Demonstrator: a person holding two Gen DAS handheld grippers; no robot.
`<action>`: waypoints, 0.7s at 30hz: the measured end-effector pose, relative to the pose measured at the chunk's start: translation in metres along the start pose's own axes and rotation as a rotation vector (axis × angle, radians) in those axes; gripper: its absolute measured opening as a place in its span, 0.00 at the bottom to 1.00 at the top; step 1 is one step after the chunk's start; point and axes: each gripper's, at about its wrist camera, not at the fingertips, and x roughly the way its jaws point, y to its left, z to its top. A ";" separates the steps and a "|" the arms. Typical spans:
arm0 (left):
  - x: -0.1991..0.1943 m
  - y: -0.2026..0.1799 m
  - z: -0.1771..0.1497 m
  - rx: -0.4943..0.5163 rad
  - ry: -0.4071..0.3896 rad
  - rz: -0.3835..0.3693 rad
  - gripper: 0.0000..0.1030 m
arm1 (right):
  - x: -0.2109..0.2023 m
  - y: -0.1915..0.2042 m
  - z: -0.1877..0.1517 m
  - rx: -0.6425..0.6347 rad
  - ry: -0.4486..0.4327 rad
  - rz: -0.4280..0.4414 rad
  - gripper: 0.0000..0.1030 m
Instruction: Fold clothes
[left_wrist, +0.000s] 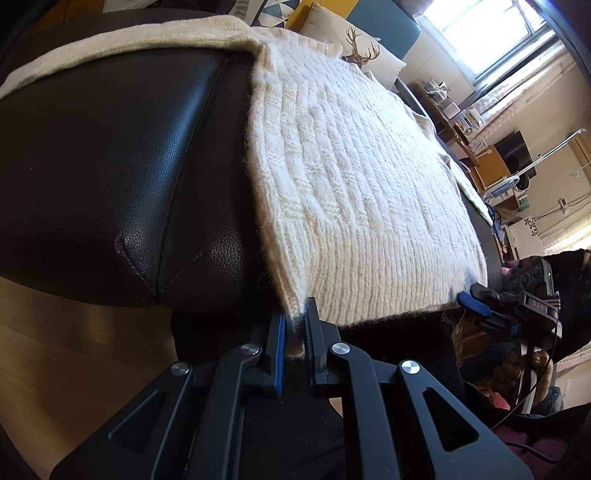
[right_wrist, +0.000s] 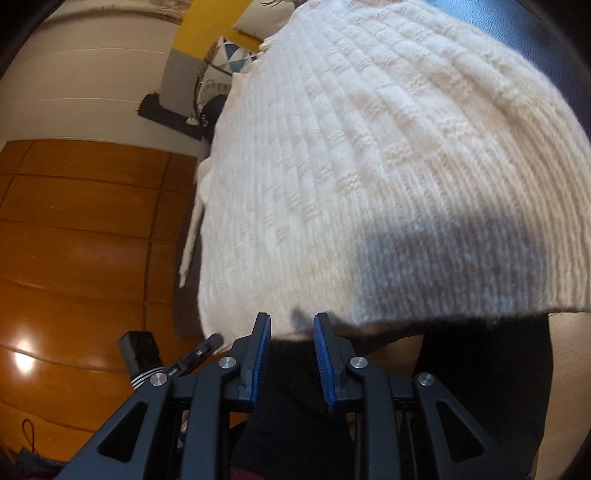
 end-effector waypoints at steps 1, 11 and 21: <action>-0.001 -0.001 -0.001 0.007 -0.003 0.007 0.09 | 0.000 0.004 0.001 -0.024 -0.010 -0.035 0.21; -0.015 -0.013 0.001 0.106 -0.032 0.086 0.09 | 0.013 0.069 -0.016 -0.551 -0.028 -0.476 0.03; -0.044 -0.014 0.026 0.136 -0.061 0.132 0.11 | 0.007 0.088 -0.001 -0.751 0.134 -0.528 0.03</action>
